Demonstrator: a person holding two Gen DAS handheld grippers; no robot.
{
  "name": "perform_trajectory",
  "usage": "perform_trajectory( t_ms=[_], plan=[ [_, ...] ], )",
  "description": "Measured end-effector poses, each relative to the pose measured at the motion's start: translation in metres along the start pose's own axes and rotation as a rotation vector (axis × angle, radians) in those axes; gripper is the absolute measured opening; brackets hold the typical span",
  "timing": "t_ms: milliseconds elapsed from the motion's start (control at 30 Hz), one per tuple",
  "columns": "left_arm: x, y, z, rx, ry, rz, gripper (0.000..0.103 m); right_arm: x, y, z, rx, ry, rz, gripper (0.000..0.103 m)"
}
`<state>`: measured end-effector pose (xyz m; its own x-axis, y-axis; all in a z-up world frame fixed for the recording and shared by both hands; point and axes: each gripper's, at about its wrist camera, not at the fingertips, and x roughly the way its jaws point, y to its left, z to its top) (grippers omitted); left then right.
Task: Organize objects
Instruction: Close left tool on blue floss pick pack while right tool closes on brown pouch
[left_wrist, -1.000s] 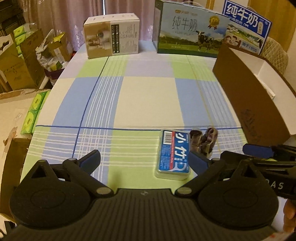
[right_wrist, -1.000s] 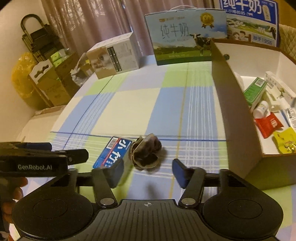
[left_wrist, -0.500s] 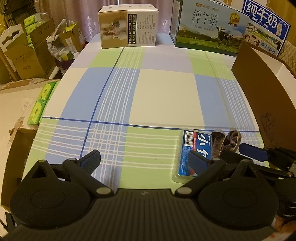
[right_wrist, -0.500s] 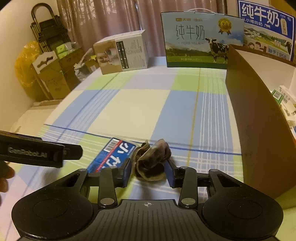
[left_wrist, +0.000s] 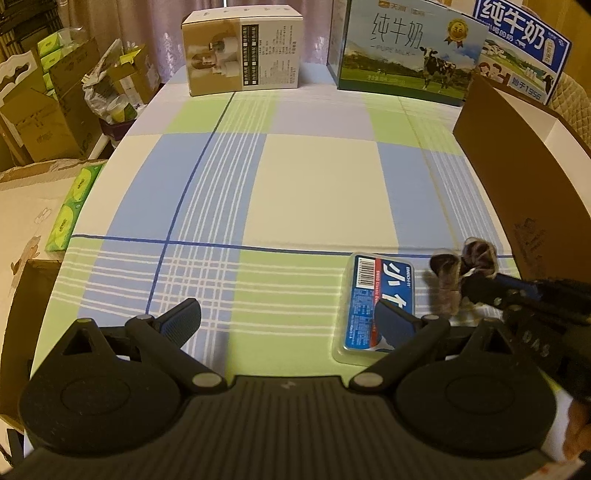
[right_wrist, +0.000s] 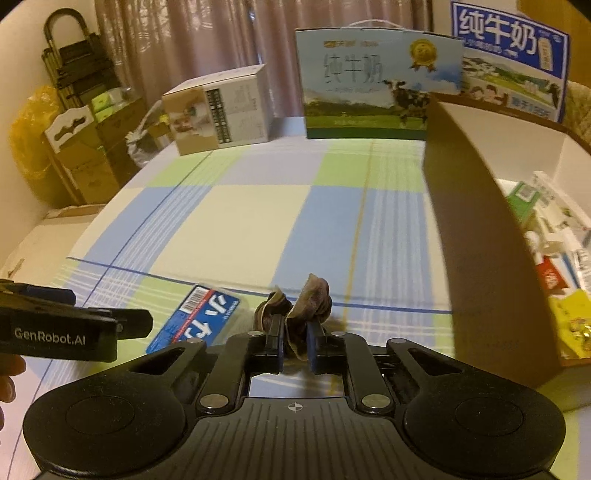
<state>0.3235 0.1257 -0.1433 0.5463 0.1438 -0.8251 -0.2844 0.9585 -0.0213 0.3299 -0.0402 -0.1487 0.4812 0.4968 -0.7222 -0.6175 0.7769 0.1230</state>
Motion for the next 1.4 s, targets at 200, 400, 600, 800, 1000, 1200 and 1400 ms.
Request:
perform_trajectory(
  t_ms=[200, 400, 600, 800, 1000, 1200, 1400],
  plan=[
    [0.003, -0.009, -0.001, 0.035, -0.003, -0.031, 0.098, -0.009, -0.009, 0.000, 0.007, 0.044, -0.032, 0.008],
    [0.008, -0.022, -0.004, 0.074, -0.005, -0.077, 0.098, -0.011, -0.016, 0.000, 0.019, 0.072, -0.044, 0.008],
    [0.016, -0.033, -0.006, 0.101, -0.009, -0.106, 0.096, -0.008, -0.016, -0.002, 0.021, 0.095, -0.040, 0.008],
    [0.030, -0.043, -0.004, 0.128, 0.013, -0.102, 0.092, -0.008, -0.015, -0.003, 0.016, 0.102, -0.040, 0.008],
    [0.038, -0.046, -0.003, 0.129, 0.019, -0.092, 0.087, -0.007, -0.015, -0.002, 0.016, 0.104, -0.039, 0.008],
    [0.044, -0.050, -0.002, 0.146, 0.019, -0.096, 0.072, -0.006, -0.015, -0.003, 0.013, 0.108, -0.038, 0.008],
    [0.046, -0.051, -0.005, 0.157, 0.031, -0.104, 0.052, -0.005, -0.015, -0.003, 0.012, 0.116, -0.033, 0.008]
  ],
)
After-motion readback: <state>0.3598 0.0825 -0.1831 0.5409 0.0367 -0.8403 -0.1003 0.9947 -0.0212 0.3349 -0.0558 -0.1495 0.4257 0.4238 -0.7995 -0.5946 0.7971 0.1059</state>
